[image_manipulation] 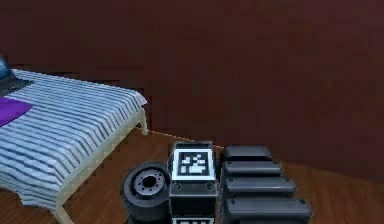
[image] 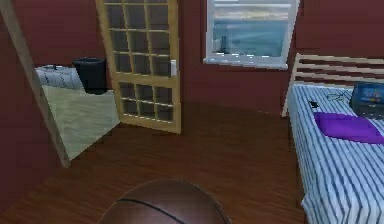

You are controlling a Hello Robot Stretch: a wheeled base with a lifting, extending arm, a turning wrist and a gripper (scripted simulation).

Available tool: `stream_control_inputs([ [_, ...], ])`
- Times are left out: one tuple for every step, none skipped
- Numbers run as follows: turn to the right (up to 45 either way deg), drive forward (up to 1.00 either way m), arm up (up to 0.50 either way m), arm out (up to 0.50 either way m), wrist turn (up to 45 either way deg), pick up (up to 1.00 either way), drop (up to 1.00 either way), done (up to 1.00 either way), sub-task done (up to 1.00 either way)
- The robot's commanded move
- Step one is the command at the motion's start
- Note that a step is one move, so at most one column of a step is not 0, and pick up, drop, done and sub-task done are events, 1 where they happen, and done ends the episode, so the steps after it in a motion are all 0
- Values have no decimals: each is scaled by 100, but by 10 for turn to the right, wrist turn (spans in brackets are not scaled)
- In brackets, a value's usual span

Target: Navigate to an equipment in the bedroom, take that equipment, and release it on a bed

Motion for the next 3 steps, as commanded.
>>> stream_control_inputs([
  [0, 70, 0, 0, 0, 0, 0, 0, 0],
  [150, 0, 0, 0, 0, 0, 0, 0, 0],
  [0, 100, 0, 0, 0, 0, 0, 0, 0],
])
